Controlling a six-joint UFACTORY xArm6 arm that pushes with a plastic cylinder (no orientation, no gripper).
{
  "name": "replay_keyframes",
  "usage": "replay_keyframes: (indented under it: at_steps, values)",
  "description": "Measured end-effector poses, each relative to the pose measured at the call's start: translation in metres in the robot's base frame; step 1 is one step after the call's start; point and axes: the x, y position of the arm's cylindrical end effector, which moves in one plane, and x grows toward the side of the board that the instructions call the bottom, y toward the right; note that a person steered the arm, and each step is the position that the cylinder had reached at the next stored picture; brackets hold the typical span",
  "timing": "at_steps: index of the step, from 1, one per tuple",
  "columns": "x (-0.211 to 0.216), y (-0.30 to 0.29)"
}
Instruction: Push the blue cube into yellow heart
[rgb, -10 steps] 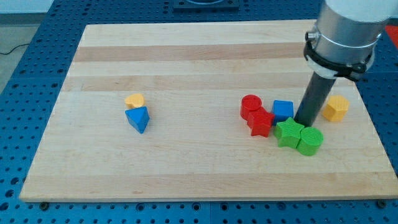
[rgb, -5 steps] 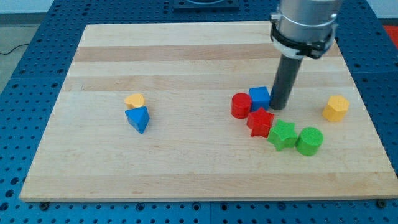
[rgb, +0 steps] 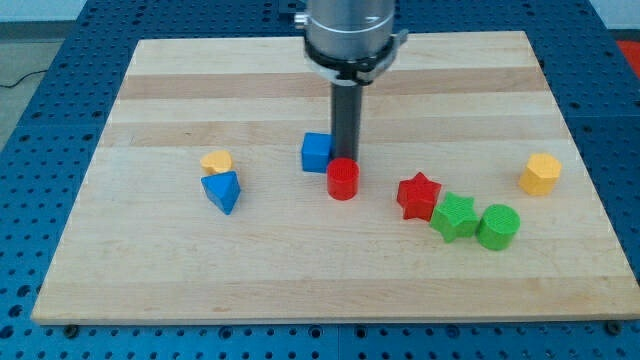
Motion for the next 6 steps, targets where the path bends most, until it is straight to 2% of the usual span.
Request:
replay_keyframes:
  at_steps: [6]
  values:
    - [-0.014,-0.072]
